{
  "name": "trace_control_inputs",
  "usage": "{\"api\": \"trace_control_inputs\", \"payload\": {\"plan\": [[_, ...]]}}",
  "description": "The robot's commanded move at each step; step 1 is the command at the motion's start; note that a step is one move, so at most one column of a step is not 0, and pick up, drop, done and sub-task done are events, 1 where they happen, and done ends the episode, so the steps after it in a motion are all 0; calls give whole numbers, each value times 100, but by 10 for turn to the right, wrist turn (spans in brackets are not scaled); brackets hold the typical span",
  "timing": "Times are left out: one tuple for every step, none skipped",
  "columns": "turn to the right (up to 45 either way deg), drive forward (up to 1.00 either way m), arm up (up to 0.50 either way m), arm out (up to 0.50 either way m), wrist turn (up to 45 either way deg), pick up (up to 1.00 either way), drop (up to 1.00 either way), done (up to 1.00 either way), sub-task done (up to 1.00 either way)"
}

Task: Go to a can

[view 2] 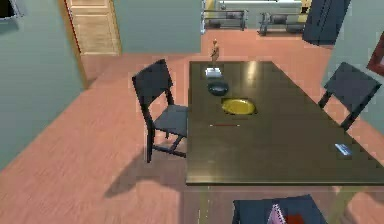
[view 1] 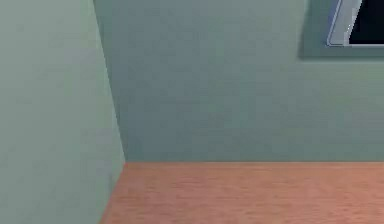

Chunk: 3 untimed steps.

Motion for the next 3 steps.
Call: {"api": "trace_control_inputs", "payload": {"plan": [[-450, 0, 0, 0, 0, 0, 0, 0, 0], [-450, 0, 0, 0, 0, 0, 0, 0, 0], [-180, 0, 0, 0, 0, 0, 0, 0, 0]]}}
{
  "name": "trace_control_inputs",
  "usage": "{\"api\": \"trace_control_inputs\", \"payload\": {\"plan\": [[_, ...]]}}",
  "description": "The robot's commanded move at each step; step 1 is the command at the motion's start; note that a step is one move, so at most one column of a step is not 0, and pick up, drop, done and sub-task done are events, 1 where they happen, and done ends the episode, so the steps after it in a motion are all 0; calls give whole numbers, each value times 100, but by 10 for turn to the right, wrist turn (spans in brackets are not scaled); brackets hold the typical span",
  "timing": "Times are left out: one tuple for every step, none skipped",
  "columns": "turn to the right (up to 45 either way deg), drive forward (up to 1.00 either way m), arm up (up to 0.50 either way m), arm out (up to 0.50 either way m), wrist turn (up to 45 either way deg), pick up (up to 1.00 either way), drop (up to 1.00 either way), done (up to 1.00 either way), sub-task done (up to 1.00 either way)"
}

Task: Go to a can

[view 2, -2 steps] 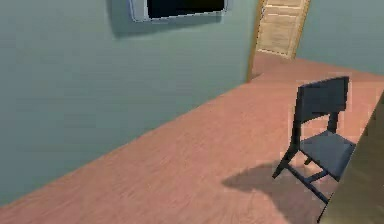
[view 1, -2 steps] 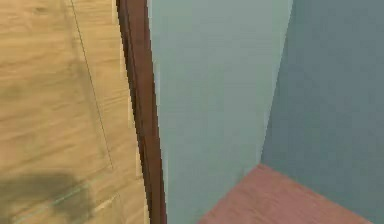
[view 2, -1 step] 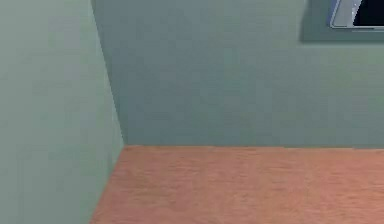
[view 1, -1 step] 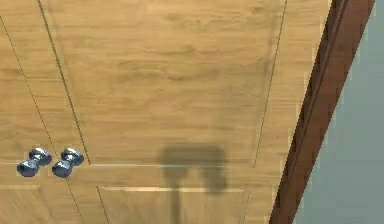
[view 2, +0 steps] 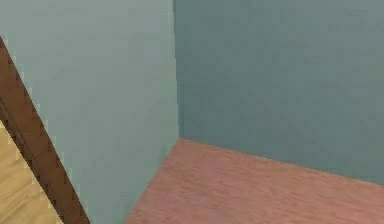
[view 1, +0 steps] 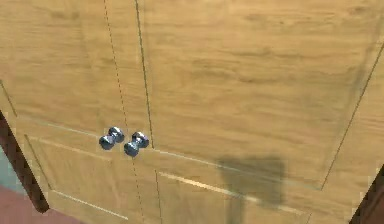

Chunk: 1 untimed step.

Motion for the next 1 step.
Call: {"api": "trace_control_inputs", "payload": {"plan": [[0, 15, 0, 0, 0, 0, 0, 0, 0]]}}
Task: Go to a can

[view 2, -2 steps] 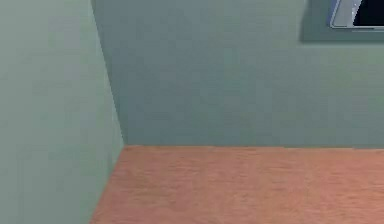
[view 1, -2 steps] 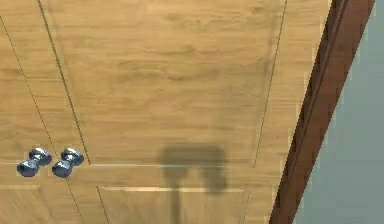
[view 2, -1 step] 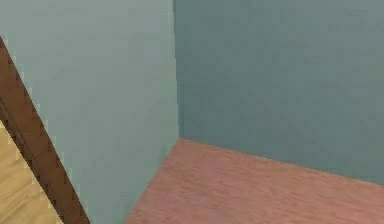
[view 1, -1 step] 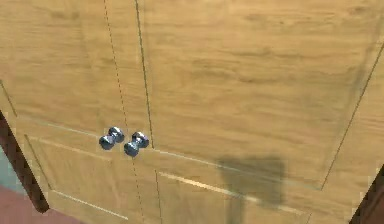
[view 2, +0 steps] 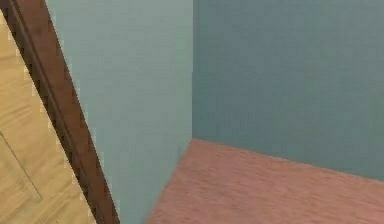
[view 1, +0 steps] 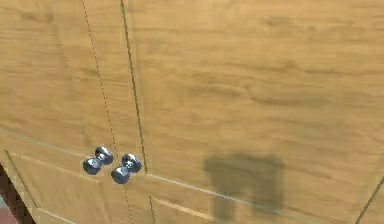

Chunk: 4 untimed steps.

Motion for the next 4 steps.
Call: {"api": "trace_control_inputs", "payload": {"plan": [[-450, 0, 0, 0, 0, 0, 0, 0, 0], [-270, 0, 0, 0, 0, 0, 0, 0, 0], [0, 85, 0, 0, 0, 0, 0, 0, 0], [-450, 0, 0, 0, 0, 0, 0, 0, 0]]}}
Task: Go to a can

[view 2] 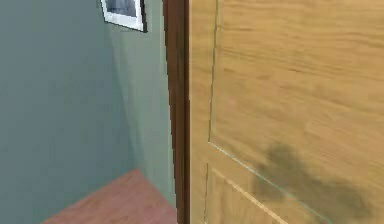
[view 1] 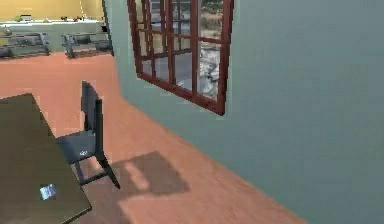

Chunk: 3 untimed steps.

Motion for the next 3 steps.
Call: {"api": "trace_control_inputs", "payload": {"plan": [[0, 90, 0, 0, 0, 0, 0, 0, 0], [-210, 0, 0, 0, 0, 0, 0, 0, 0], [0, 80, 0, 0, 0, 0, 0, 0, 0]]}}
